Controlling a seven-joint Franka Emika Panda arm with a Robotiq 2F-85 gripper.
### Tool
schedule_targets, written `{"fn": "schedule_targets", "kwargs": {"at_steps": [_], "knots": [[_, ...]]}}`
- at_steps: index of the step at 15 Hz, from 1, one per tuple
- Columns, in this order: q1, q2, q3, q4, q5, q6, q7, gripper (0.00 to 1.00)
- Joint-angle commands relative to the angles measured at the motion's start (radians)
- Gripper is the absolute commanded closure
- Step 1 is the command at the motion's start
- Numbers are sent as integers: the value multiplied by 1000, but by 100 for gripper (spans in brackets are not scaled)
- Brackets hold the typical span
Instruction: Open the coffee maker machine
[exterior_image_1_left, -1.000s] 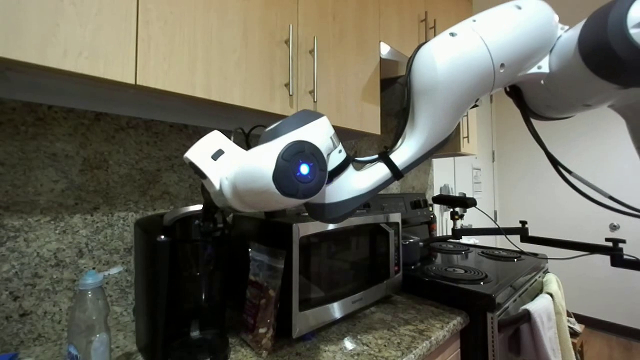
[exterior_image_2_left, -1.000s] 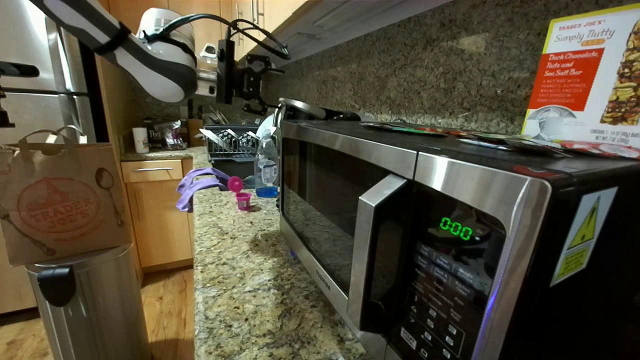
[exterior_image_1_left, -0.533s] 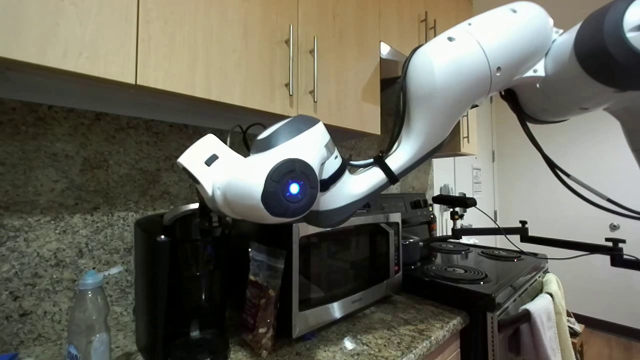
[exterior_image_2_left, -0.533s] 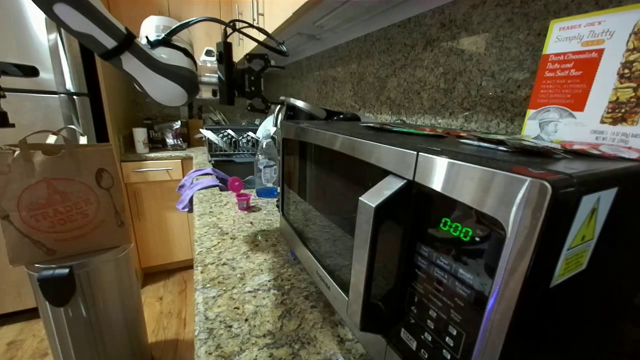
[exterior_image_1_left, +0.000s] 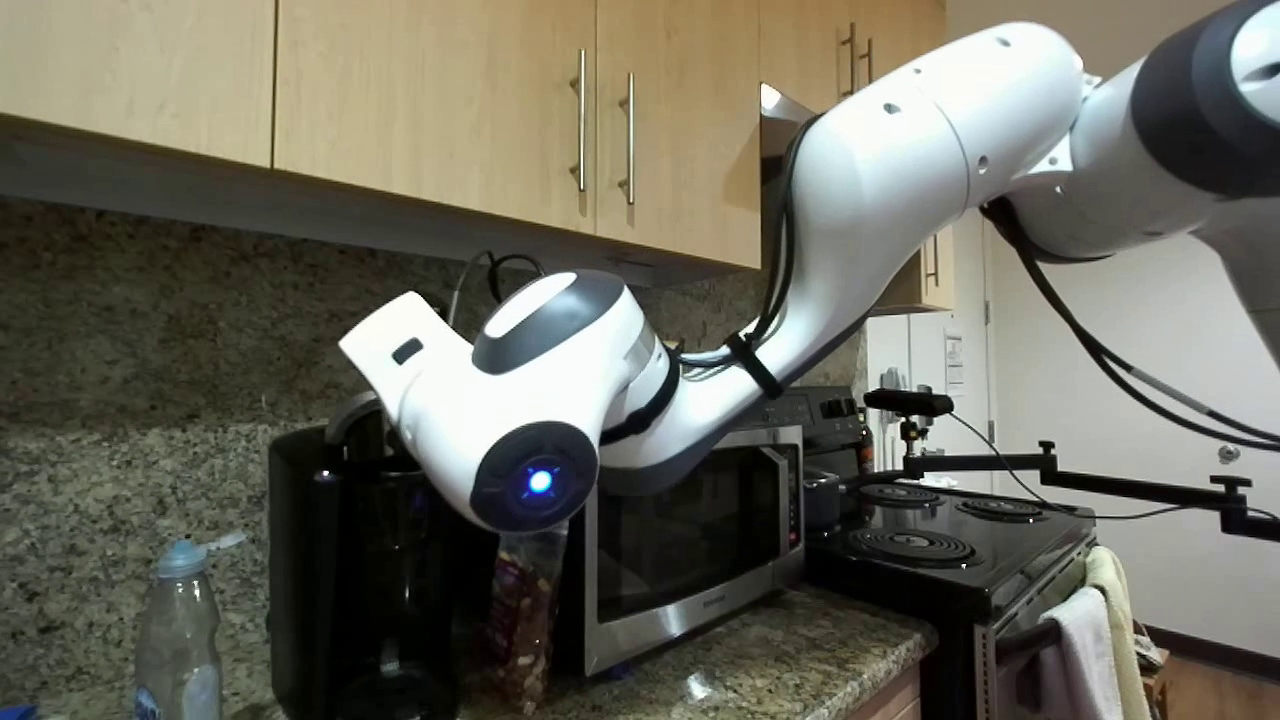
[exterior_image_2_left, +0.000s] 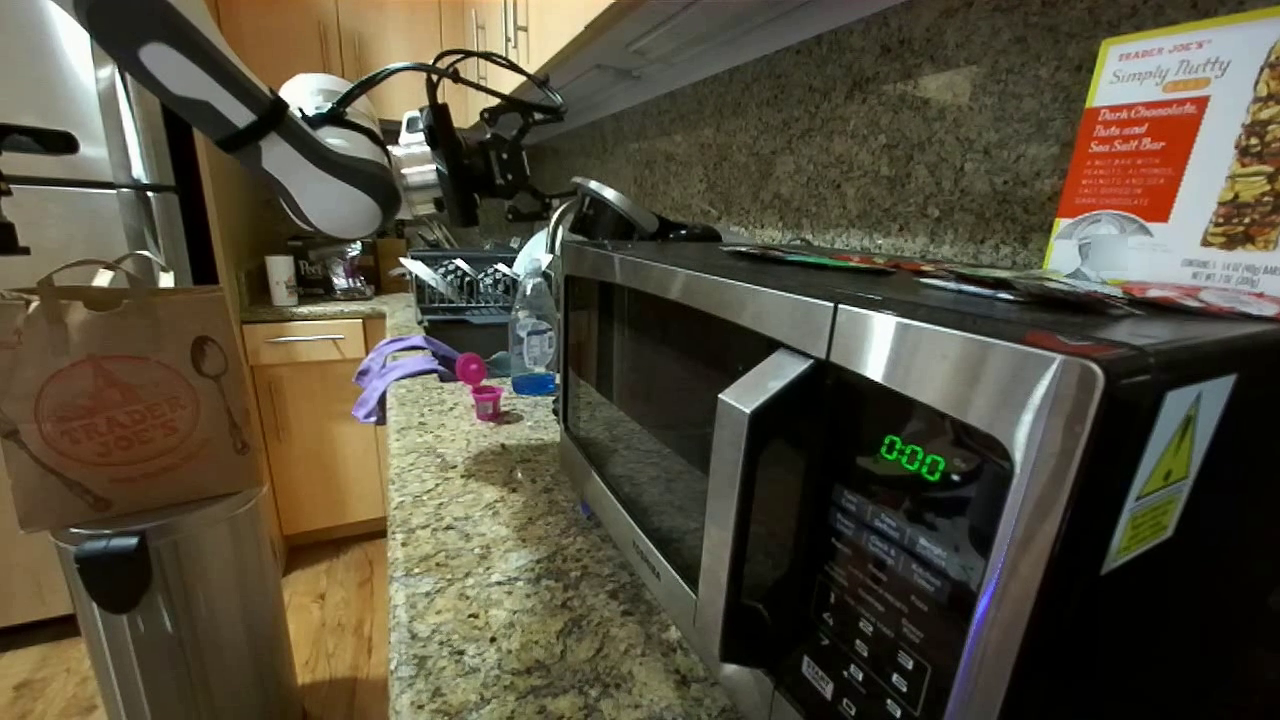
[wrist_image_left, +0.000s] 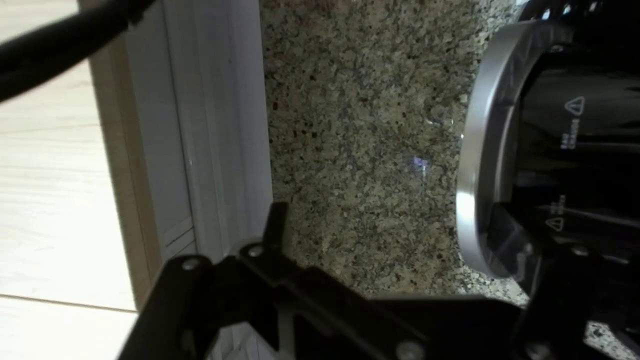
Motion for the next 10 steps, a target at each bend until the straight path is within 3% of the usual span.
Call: {"fn": "schedule_targets", "kwargs": {"at_steps": [1,6,7,10], "knots": [[4,17,7,5,-59,-94,47,0],[28,50,3,6,-109,-282,99,0],[23,-101,11,-85,-85,-284,63,0],[22,-155,11,-78,-98,-373,62,0]]}}
